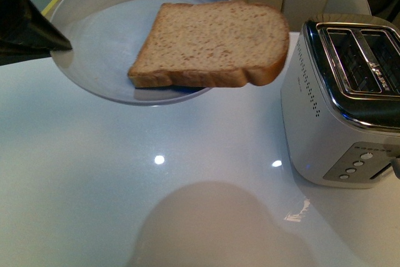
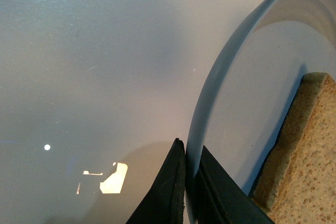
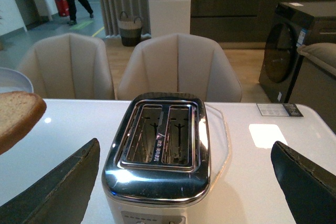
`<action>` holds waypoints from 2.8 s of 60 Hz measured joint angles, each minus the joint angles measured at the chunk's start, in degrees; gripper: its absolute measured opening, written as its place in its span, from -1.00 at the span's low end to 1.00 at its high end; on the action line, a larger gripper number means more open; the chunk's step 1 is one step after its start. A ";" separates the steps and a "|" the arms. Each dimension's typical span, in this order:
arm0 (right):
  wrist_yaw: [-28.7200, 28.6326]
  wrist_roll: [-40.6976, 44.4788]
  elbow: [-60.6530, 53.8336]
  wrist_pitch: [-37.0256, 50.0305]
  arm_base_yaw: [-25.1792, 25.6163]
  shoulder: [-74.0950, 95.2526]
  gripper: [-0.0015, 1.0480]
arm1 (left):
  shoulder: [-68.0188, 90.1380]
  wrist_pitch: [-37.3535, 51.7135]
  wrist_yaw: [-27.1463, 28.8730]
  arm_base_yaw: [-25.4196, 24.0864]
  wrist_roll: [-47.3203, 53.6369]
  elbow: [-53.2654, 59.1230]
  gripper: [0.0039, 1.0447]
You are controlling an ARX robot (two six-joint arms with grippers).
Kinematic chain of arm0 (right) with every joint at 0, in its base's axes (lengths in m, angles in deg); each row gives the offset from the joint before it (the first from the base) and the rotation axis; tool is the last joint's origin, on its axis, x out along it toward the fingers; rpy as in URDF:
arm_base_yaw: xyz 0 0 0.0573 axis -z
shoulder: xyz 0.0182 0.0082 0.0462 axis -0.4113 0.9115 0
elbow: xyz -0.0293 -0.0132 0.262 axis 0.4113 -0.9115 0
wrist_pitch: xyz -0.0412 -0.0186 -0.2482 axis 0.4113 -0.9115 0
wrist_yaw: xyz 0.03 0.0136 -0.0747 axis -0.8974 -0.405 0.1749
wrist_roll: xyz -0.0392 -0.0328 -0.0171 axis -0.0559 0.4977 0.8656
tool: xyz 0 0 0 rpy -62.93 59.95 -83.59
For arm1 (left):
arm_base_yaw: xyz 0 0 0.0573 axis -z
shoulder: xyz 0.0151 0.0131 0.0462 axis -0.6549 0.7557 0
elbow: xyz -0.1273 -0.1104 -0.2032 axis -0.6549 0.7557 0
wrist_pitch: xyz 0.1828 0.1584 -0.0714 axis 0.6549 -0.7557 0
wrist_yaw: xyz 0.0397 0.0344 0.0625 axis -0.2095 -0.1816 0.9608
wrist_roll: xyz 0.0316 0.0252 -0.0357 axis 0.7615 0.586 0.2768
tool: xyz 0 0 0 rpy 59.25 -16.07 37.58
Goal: Left arm holds plate, right arm toasts bread
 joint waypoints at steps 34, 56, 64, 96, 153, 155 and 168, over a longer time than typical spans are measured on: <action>0.00 0.00 0.00 0.00 0.00 0.00 0.83 | 0.00 -0.85 1.68 7.93 -4.96 -3.91 -0.94; 4.92 -2.99 2.25 -6.25 -1.49 2.69 0.83 | 0.00 -0.85 1.70 7.96 -5.14 -3.91 -0.94; 13.11 -13.64 8.79 -20.70 -3.82 17.86 0.83 | -0.02 -0.85 1.70 7.96 -5.16 -3.96 -0.94; 3.58 -37.73 21.55 1.20 -12.15 50.21 0.83 | -0.04 -0.85 1.70 7.96 -5.18 -3.96 -0.94; -3.21 -58.40 26.75 15.67 -19.17 69.11 -0.14 | -0.04 -0.85 1.70 7.96 -5.16 -3.96 -0.94; -3.17 -58.38 26.80 15.67 -19.17 69.07 -0.24 | -0.04 -0.85 1.70 7.96 -5.16 -3.96 -0.94; -3.28 -57.42 27.65 15.58 -18.99 67.69 -0.90 | -0.04 -0.85 1.75 7.96 -5.18 -3.96 -0.94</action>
